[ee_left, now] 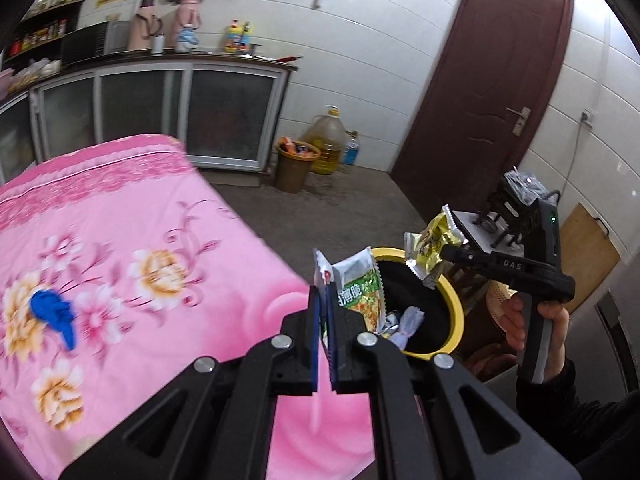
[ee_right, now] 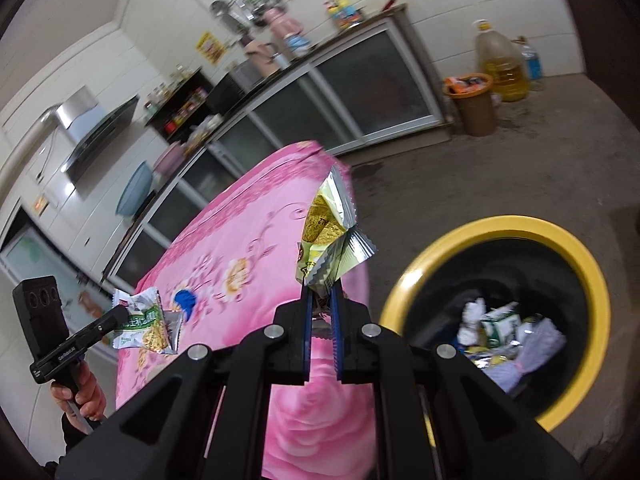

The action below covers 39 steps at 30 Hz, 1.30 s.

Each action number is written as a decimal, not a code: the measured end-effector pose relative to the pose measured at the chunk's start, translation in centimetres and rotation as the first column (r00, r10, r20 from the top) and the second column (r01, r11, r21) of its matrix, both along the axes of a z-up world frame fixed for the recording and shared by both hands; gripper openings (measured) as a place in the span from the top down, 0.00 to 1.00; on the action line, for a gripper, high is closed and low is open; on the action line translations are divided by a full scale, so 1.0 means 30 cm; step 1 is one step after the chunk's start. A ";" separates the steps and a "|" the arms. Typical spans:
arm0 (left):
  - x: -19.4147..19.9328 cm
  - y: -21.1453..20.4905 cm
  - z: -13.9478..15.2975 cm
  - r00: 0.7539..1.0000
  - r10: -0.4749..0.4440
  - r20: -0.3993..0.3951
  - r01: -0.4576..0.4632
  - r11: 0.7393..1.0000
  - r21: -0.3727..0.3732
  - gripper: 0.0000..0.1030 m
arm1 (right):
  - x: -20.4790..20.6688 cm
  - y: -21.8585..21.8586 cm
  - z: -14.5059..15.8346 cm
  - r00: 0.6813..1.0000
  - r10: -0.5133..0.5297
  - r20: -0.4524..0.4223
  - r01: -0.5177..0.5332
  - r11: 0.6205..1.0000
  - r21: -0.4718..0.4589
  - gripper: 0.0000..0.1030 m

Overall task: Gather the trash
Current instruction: 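Carry the green pouch and foil wrapper over the yellow bin with both grippers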

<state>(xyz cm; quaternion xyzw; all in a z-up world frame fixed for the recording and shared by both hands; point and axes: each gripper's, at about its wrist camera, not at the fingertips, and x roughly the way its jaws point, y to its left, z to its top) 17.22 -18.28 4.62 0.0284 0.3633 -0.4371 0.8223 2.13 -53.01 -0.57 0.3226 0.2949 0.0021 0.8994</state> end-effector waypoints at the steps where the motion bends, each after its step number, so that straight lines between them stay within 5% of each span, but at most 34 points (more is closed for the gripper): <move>1: -0.001 -0.021 -0.002 1.000 -0.006 0.003 0.006 1.000 0.003 0.97 | -0.014 -0.015 -0.009 1.000 -0.014 -0.003 0.014 1.000 0.003 0.92; 22: -0.055 -0.532 -0.103 0.983 -0.171 0.068 0.167 0.984 0.059 0.97 | -0.143 -0.200 -0.211 0.970 -0.210 -0.121 0.209 0.978 -0.023 0.92; 39: 0.060 -0.829 -0.210 0.974 -0.187 -0.125 0.189 0.982 0.004 0.97 | -0.153 -0.202 -0.382 0.940 -0.223 -0.258 0.240 0.970 0.036 0.91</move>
